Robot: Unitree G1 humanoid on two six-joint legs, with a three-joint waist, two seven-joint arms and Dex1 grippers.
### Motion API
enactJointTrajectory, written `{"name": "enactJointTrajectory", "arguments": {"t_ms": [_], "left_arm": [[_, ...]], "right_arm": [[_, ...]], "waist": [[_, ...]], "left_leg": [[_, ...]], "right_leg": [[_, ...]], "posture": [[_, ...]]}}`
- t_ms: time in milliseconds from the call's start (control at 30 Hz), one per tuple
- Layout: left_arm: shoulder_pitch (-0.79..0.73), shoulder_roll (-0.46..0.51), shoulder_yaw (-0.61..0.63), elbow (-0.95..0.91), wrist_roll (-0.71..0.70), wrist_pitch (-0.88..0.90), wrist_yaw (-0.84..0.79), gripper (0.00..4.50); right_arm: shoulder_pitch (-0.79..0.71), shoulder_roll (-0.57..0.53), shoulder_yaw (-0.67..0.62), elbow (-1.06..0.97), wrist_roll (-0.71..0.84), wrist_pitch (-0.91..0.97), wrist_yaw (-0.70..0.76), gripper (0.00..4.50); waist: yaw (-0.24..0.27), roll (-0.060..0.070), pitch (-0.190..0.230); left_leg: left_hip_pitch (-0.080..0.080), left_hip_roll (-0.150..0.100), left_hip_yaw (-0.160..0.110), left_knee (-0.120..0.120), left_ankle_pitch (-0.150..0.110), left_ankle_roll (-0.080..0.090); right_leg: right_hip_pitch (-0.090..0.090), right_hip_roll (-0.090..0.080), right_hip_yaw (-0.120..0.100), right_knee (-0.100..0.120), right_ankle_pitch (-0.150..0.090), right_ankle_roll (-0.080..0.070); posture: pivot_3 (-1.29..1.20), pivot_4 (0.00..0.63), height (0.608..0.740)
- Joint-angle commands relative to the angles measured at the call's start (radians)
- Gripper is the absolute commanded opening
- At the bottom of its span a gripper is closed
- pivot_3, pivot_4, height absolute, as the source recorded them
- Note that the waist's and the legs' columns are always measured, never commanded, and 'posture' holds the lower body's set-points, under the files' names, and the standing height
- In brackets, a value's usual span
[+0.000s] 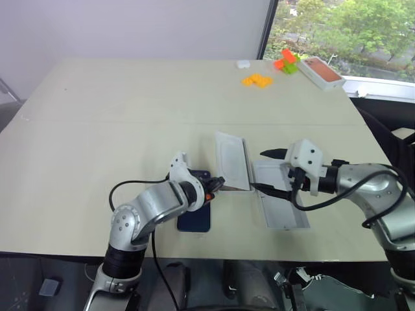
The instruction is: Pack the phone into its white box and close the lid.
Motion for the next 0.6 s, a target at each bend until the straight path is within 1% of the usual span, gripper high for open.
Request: {"name": "enactJointTrajectory", "arguments": {"t_ms": [33,200,600], "left_arm": [[-0.013,-0.011,0.015,-0.014,-0.018,0.001,-0.004,0.04],[-0.02,-0.023,0.015,0.002,-0.018,0.016,-0.022,0.04],[-0.021,-0.052,0.019,0.027,-0.018,0.038,-0.034,0.04]], "right_arm": [[-0.013,0.002,-0.008,-0.01,-0.002,-0.019,0.0,4.5],[-0.009,-0.005,-0.006,0.004,-0.017,-0.01,-0.008,4.5],[0.024,-0.013,-0.041,-0.014,0.0,-0.001,-0.006,4.5]], "waist": [[0.0,0.0,0.0],[0.0,0.0,0.0],[0.0,0.0,0.0]], "left_leg": [[0.0,0.0,0.0,0.0,0.0,0.0],[0.0,-0.001,0.0,0.0,0.0,0.0],[0.0,-0.002,-0.001,0.0,0.0,0.0]], "right_leg": [[0.0,0.0,0.0,0.0,0.0,0.0],[0.0,0.0,0.0,0.0,0.0,0.0],[0.0,-0.001,0.0,0.0,0.0,0.0]], "posture": [[0.0,0.15,0.74],[0.0,0.15,0.74],[0.0,0.15,0.74]]}}
